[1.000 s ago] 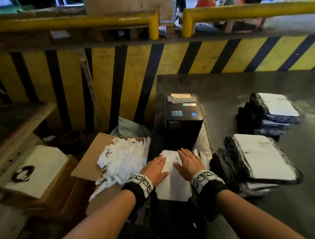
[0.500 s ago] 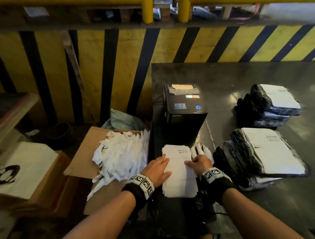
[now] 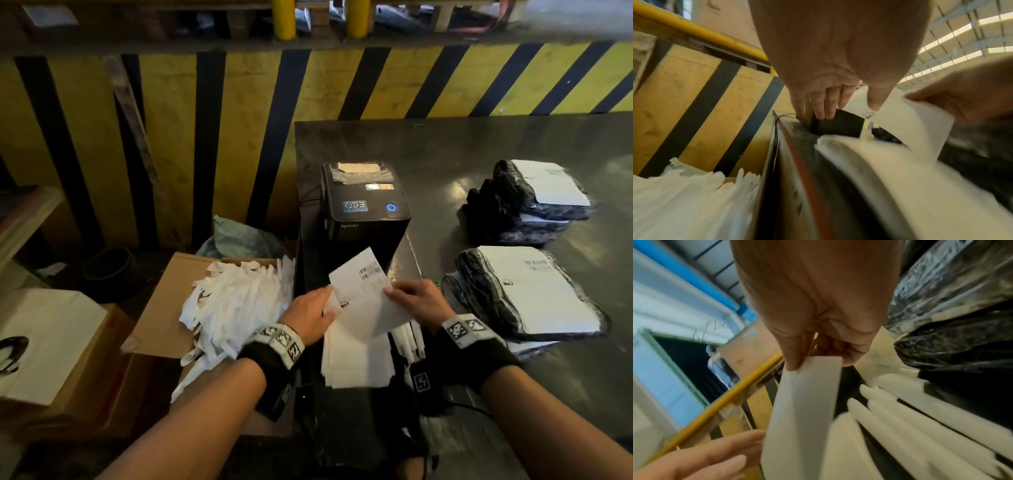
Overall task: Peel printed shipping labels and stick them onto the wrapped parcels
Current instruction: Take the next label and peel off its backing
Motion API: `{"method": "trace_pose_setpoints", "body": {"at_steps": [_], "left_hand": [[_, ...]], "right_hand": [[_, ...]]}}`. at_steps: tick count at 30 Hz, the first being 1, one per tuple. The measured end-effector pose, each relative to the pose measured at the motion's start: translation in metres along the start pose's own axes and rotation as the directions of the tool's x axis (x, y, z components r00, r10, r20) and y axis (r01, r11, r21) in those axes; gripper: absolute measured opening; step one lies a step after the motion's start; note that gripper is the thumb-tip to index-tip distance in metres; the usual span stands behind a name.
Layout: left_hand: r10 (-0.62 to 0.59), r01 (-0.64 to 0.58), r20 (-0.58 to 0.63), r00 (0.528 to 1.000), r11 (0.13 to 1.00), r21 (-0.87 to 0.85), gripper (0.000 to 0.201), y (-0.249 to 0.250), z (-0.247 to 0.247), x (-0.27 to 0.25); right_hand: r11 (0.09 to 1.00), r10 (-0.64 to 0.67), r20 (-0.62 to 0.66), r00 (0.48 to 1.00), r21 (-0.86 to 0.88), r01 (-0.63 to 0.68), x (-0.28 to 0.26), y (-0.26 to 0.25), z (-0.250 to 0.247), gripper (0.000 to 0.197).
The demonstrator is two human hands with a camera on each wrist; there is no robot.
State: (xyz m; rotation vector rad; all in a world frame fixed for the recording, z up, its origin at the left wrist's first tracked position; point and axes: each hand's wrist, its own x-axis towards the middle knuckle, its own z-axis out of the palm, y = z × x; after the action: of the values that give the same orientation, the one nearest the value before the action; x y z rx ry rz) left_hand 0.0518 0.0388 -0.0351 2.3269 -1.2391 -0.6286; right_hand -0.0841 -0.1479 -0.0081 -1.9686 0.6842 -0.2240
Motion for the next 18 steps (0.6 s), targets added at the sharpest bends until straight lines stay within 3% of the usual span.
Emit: {"method": "trace_pose_setpoints", "body": {"at_steps": [3,7,9,12,14,18], "left_hand": [[-0.112,0.080,-0.085,0.990,0.944,-0.319,0.056,0.017,-0.034,0.017],[-0.228,0.044,-0.142,0.963,0.657,-0.753,0.050,0.037,-0.072,0.033],[-0.229,-0.019,-0.206,0.951,0.624,-0.781,0.043,0.044,-0.083,0.035],[-0.153,-0.113,-0.274,0.950,0.646,-0.755,0.033,0.056,-0.095,0.032],[-0.097,-0.150,-0.285,0.954,0.665,-0.731,0.030,0.065,-0.102,0.030],[0.035,-0.207,-0.266,0.963,0.725,-0.656,0.023,0.080,-0.117,0.028]], "right_hand": [[0.980,-0.054,-0.001,0.999,0.194,0.053,-0.001,-0.018,-0.008,0.009],[0.976,-0.102,0.054,0.993,0.198,0.090,-0.003,-0.037,-0.018,0.012],[0.982,-0.103,0.124,0.987,0.173,0.080,-0.005,-0.044,-0.024,0.013],[0.984,-0.101,0.184,0.978,0.162,0.072,-0.007,-0.053,-0.031,0.019],[0.984,-0.102,0.177,0.979,0.163,0.073,-0.009,-0.059,-0.039,0.006],[0.963,-0.161,0.072,0.984,0.231,0.140,-0.009,-0.079,-0.066,0.010]]}}
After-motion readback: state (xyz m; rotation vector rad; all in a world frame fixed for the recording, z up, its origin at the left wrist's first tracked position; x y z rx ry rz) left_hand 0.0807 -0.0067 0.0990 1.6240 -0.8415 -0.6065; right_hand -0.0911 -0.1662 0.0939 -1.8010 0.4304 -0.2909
